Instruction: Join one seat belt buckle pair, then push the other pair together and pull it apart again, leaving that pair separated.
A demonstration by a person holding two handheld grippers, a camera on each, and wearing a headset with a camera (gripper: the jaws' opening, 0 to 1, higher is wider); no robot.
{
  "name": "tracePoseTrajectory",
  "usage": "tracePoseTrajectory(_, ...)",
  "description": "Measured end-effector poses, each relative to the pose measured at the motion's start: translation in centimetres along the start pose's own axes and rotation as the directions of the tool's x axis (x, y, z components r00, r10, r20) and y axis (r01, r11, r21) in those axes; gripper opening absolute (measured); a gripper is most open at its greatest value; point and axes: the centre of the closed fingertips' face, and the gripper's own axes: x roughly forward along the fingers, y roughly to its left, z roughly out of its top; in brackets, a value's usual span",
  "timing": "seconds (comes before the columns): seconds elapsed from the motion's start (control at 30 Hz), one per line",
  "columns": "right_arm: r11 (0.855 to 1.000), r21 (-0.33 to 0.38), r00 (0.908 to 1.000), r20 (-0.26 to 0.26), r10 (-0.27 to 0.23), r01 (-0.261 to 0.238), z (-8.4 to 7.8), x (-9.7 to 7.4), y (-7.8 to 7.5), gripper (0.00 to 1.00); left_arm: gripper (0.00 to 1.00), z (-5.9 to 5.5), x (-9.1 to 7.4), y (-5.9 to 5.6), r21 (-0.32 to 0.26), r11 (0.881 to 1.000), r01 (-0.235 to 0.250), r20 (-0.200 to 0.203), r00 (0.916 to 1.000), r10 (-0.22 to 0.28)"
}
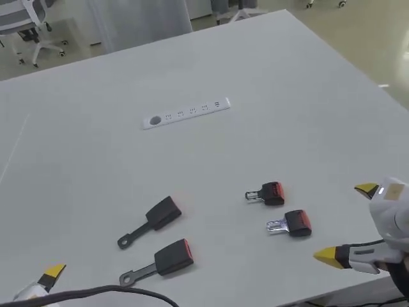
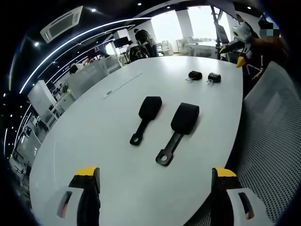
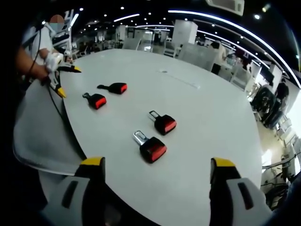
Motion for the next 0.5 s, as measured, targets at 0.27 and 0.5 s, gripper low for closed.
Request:
tracePoseTrajectory(0.27, 1.000, -0.007, 1.0000, 0.002, 0.001, -0.001, 0.08, 0.04, 0.05, 0.92, 1.00, 0.06, -0.01, 0.07, -0.003, 1.000, -0.003, 0.003, 1.0000, 0.003)
tracePoseTrajectory(0.5, 1.000, -0.002, 1.0000, 0.002, -0.002, 0.002, -0.09, -0.07, -0.06, 0.92, 1.00, 0.01, 0.04, 0.01, -0.002, 1.000, -0.001, -0.001, 1.0000, 0.001)
